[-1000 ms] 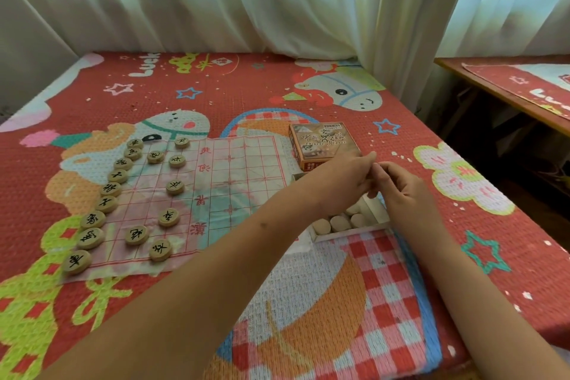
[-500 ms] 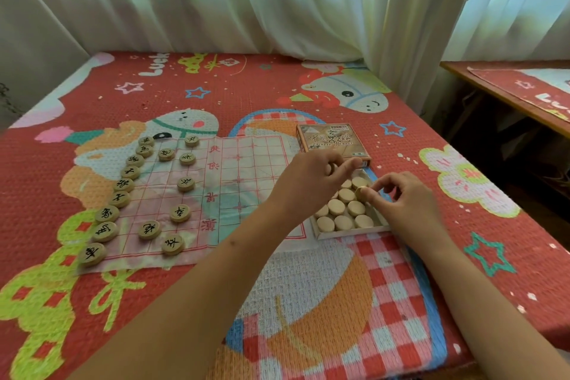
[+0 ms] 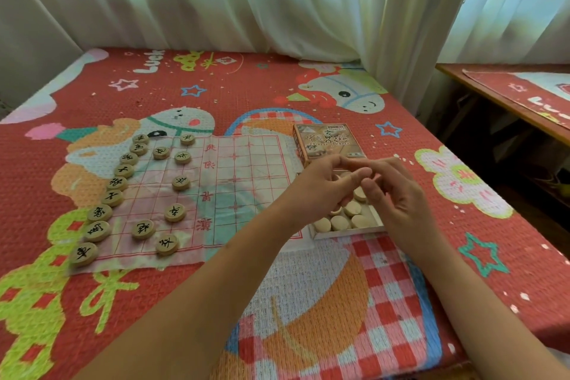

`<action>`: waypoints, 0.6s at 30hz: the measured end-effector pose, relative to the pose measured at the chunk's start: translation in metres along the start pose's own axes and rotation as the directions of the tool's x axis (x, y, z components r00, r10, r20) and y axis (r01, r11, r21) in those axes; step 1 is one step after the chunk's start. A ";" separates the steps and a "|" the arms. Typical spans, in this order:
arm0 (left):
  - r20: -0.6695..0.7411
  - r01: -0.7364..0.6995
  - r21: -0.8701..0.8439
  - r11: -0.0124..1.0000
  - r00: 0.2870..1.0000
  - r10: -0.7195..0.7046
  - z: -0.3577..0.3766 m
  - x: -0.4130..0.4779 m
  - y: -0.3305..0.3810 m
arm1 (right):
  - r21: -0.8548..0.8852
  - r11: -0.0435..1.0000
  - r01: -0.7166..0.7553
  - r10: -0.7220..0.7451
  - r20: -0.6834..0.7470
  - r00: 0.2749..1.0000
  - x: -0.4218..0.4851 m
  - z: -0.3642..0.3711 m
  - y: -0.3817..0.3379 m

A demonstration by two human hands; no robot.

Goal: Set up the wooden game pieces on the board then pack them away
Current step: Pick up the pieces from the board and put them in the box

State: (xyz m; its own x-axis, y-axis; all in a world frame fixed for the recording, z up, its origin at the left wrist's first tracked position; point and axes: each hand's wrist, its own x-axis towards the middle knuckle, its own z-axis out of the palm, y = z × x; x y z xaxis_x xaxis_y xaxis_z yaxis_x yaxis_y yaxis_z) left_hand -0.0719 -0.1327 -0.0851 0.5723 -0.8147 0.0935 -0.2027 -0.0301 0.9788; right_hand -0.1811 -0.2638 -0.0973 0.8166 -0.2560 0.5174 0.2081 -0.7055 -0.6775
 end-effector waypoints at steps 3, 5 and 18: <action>0.012 0.041 -0.022 0.999 0.999 -0.041 -0.002 0.000 -0.002 | 0.029 1.000 -0.006 0.005 0.047 0.999 0.001 0.001 0.005; 0.039 0.056 -0.044 0.997 0.998 -0.054 -0.004 -0.001 -0.003 | 0.071 0.997 -0.023 0.018 0.066 0.998 0.000 0.001 0.008; -0.047 0.045 0.139 0.989 0.998 -0.039 -0.010 0.000 0.001 | -0.093 0.967 -0.236 0.240 0.032 0.970 -0.001 -0.014 0.019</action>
State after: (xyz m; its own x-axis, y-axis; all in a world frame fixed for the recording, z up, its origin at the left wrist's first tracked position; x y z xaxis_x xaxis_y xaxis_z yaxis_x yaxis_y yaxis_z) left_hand -0.0642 -0.1274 -0.0822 0.6168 -0.7845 0.0638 -0.2852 -0.1473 0.9471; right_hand -0.1854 -0.2860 -0.1028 0.8592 -0.3966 0.3232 -0.0414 -0.6836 -0.7287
